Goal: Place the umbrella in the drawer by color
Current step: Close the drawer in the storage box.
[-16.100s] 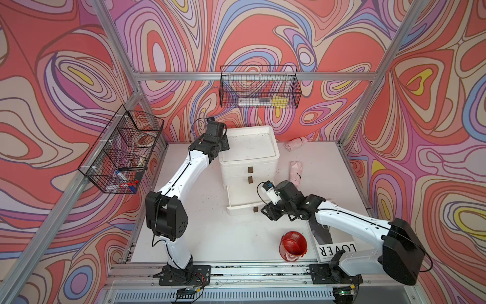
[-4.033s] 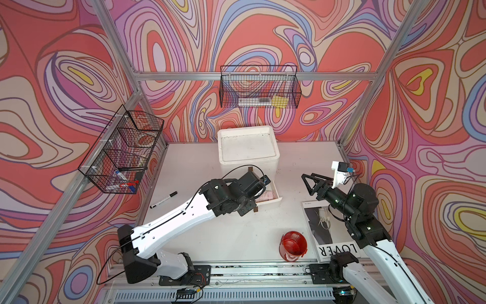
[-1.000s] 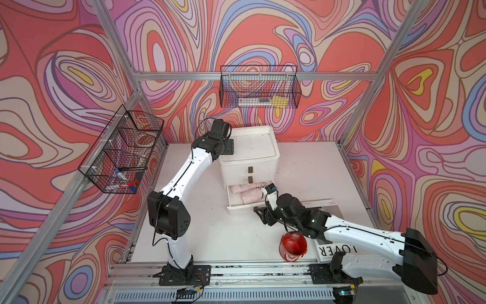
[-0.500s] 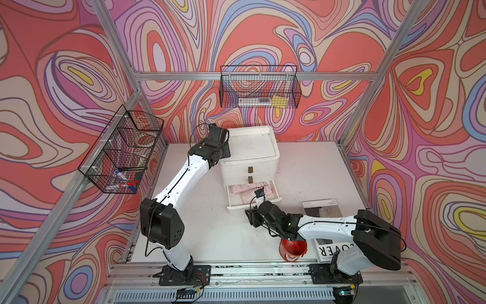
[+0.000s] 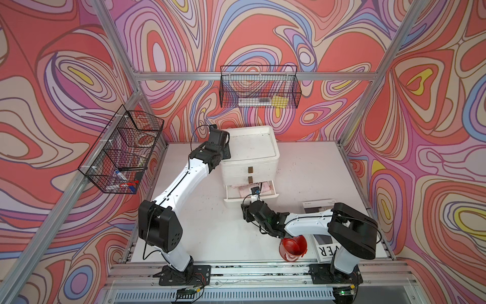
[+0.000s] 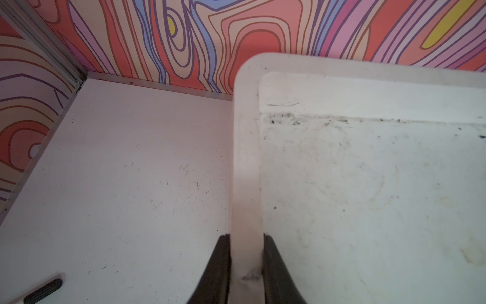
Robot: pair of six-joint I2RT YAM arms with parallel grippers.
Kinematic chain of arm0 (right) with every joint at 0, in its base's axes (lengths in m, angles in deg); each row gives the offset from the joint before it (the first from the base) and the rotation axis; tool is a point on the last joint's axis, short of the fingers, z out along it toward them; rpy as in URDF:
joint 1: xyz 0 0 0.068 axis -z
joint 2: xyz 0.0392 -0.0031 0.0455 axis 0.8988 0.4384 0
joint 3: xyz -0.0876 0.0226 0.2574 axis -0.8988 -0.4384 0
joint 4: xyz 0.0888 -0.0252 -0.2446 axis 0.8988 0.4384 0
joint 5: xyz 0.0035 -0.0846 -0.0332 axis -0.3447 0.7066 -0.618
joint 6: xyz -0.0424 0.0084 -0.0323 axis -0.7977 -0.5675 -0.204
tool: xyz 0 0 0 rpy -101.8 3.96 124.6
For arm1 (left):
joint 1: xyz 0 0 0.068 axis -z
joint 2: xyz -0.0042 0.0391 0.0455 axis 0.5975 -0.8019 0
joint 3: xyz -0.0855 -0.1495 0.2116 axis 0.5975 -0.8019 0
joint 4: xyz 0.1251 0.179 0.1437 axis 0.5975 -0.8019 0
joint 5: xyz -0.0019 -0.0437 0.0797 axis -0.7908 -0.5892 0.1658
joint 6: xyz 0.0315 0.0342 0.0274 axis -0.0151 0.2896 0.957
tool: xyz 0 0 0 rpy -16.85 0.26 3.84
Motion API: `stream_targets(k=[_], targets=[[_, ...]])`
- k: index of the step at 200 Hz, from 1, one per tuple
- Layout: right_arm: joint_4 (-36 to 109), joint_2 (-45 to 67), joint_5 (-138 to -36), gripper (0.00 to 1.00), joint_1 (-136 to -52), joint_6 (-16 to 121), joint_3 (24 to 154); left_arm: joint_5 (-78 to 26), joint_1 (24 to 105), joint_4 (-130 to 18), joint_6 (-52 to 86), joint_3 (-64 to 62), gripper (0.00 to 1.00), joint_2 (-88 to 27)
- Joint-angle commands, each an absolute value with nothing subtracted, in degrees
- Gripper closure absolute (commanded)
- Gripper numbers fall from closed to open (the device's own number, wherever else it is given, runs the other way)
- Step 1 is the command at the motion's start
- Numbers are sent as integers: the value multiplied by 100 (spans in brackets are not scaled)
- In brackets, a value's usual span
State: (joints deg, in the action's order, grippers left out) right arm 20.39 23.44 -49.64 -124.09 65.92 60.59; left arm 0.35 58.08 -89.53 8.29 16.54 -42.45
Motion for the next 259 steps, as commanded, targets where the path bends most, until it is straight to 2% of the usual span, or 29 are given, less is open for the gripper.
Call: stream_targets(k=[1,24,63,89,120,167,191,223,259], targets=[[1435,2667,-4390,37,-12332,5728,6489,-814,5938,-9621,888,1636,100,-4358],[752,3055,-4594,37,-12107,5109,6730,-898,6010,-9648,890,1655,100,-4341],[150,3972,-5699,37,-11576,4701,7297,-1131,6059,-9661,803,1660,100,-4290],[10,4372,-5764,37,-11497,4327,7646,-1297,6054,-9699,761,1707,100,-4255],[373,3741,-6160,37,-11506,4511,7486,-1236,6059,-9694,825,1700,100,-4174],[2574,2592,-6420,37,-11687,5488,7273,-1150,6059,-9715,851,1697,100,-4200],[2442,2285,-6595,37,-11794,5853,6732,-1133,6052,-9736,849,1711,100,-4241],[2300,2400,-6685,38,-11804,5921,6417,-1141,6057,-9745,847,1709,100,-4215],[1215,3118,-6210,38,-11815,4906,6305,-1166,6059,-9745,866,1713,100,-4192]])
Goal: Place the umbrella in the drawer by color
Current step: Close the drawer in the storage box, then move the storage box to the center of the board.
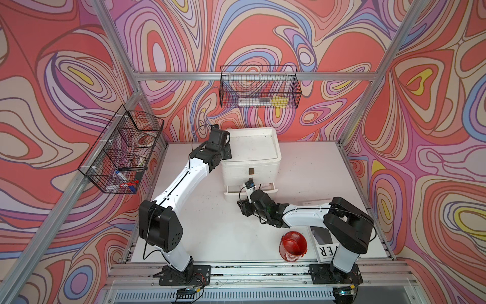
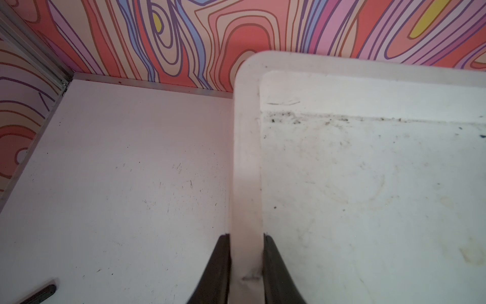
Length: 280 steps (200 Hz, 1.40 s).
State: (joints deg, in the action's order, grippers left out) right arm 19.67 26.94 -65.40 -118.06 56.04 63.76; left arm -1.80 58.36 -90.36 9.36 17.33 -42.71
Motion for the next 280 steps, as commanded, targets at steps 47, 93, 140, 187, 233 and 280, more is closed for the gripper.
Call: stream_targets(k=[47,93,140,187,233,280], targets=[[598,3959,-5365,36,-11736,2863,7259,-1643,6059,-9677,1224,1682,100,-4107],[390,4421,-5363,36,-11386,2084,7777,-1950,6057,-9774,1432,1795,100,-4189],[989,3387,-5837,36,-11476,2527,7262,-1802,6059,-9988,1460,1957,100,-4399],[2611,1171,-6829,34,-11686,3644,6619,-1214,6051,-10447,1746,2400,100,-4742],[3649,-936,-5567,29,-11686,3848,6025,-1005,6046,-11323,1715,2910,100,-4919],[3703,-2082,-3627,25,-11630,3933,5472,-1086,6049,-11503,1502,2298,100,-4379]])
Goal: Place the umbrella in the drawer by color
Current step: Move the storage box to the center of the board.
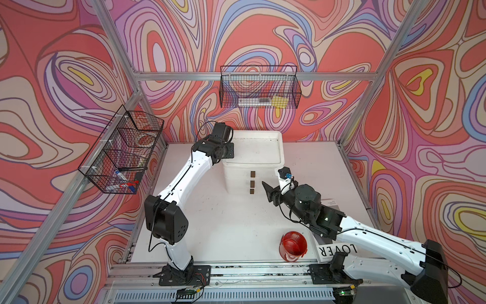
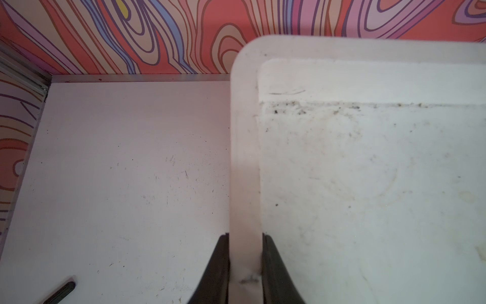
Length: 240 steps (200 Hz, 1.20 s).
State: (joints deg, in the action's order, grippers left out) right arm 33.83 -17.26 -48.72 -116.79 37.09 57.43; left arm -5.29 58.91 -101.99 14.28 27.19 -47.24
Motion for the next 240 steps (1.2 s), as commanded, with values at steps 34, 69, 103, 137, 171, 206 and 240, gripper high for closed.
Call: stream_targets(k=[34,69,103,137,171,206,240], targets=[[3604,-2780,-3459,25,-11561,4152,5159,-1150,6058,-11620,1334,1946,100,-3972],[3677,-3205,-3006,22,-11515,4095,5104,-1414,6094,-11597,1127,1544,100,-3662],[3576,-3331,-2742,18,-11268,4127,5077,-1850,6171,-11150,659,1030,95,-3327],[3327,-3041,-2664,13,-10393,3992,5258,-2276,6222,-10915,472,1032,64,-3100],[2400,-2296,-3102,10,-9386,3617,5042,-1959,6226,-10920,666,1276,1,-2614],[1478,-1223,-3003,2,-9128,2712,4736,-1634,6224,-10897,1328,1219,1,-1815],[-104,-344,-3299,2,-8623,2639,3913,-985,6220,-10172,1826,13,1,-442]])
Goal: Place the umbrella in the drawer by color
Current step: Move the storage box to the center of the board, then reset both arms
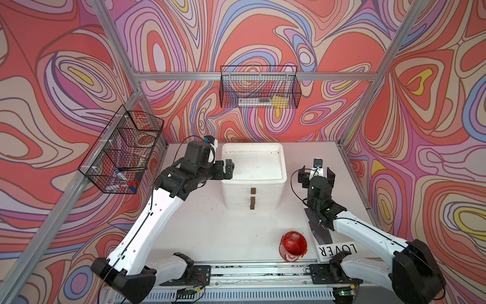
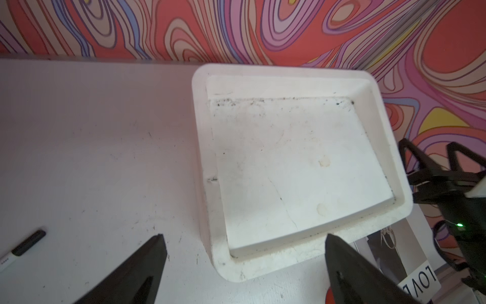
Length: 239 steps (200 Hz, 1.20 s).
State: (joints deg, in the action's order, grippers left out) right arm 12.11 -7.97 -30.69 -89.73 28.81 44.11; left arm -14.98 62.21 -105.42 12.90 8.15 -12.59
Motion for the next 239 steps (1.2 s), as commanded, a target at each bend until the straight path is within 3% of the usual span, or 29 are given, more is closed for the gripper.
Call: stream_targets(k=[1,55,73,84,90,93,98,117,132,156,178,209,219,239], targets=[[-135,-316,-3301,2,-8610,2661,3899,-975,6223,-10130,1843,-40,1,-396],[-1035,1281,-4074,2,-7891,3311,3940,-1100,6222,-6760,2035,-3581,1,1763],[-1057,1355,-4924,2,-7542,3211,3995,-1586,6226,-6416,2018,-3772,1,2056],[-2059,1727,-5360,2,-7106,3487,3681,-1772,6226,-6451,2139,-3761,1,2089],[-2524,1940,-5865,4,-6740,3797,3444,-1799,6224,-6522,2187,-3720,1,2082],[-2821,2042,-6103,10,-6582,3855,3348,-1786,6220,-6565,2200,-3698,1,2077],[-3176,2061,-6449,2,-6391,3951,3205,-1756,6224,-6656,2203,-3653,1,2063],[-3141,2057,-7183,2,-6312,3773,3217,-1584,6226,-6959,2261,-3499,1,2040],[-1773,2006,-7745,2,-6305,3533,3874,-1488,6226,-6999,2421,-3510,1,2081],[-1775,2003,-7280,2,-6267,3793,3867,-1001,6224,-6916,2661,-3657,1,2167],[-1586,1980,-7508,2,-6266,3663,3952,-253,6226,-6805,3175,-4009,1,2252],[-1661,2001,-7503,2,-6263,3669,3937,861,6226,-5327,3722,-5341,1,2471],[-1644,2004,-7501,2,-6262,3667,3942,892,6221,-4728,4111,-5843,1,2565],[-1647,2005,-7503,2,-6268,3667,3946,487,6208,-5109,4832,-5840,1,2427]])
